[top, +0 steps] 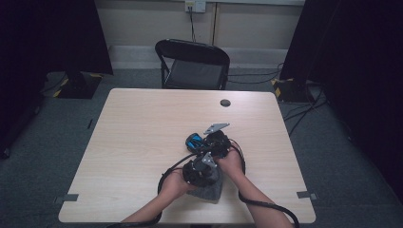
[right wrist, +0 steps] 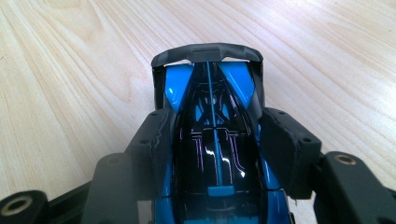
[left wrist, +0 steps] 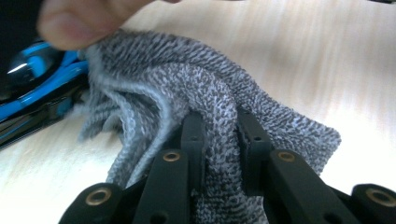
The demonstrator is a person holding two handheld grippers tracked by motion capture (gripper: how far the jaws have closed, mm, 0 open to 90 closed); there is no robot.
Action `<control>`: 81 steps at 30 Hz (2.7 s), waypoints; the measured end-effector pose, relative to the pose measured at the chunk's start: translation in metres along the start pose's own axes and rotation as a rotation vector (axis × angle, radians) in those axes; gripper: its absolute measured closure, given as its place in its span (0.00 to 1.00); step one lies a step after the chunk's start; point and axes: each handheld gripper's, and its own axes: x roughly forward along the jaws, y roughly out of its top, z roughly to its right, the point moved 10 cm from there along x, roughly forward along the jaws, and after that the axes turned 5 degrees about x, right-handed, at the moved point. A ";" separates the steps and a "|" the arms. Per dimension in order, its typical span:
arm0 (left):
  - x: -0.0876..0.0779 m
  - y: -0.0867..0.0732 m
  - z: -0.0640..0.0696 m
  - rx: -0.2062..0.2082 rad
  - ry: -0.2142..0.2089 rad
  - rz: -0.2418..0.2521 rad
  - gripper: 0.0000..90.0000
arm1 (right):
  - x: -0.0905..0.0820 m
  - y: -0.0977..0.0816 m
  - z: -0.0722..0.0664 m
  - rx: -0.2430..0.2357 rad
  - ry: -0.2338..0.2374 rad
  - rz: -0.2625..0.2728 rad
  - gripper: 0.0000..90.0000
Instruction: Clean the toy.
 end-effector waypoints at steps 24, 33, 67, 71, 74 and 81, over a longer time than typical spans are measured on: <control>-0.062 -0.039 -0.022 -0.073 0.062 0.040 0.85 | 0.000 0.000 0.001 0.007 0.004 0.002 0.49; -0.092 -0.049 -0.051 -0.146 0.151 0.084 0.85 | 0.000 0.000 0.001 0.007 0.001 0.001 0.49; -0.066 -0.063 -0.136 -0.323 0.312 0.014 0.84 | -0.001 -0.001 0.001 0.008 0.004 0.008 0.49; -0.055 -0.061 -0.133 -0.312 0.301 -0.012 0.84 | -0.001 -0.002 0.001 0.006 0.003 0.010 0.49; -0.052 -0.060 -0.130 -0.306 0.299 -0.023 0.84 | -0.002 -0.002 0.001 0.007 0.004 0.010 0.49; -0.049 -0.060 -0.124 -0.301 0.283 -0.028 0.84 | -0.001 -0.002 0.001 0.001 0.003 0.009 0.49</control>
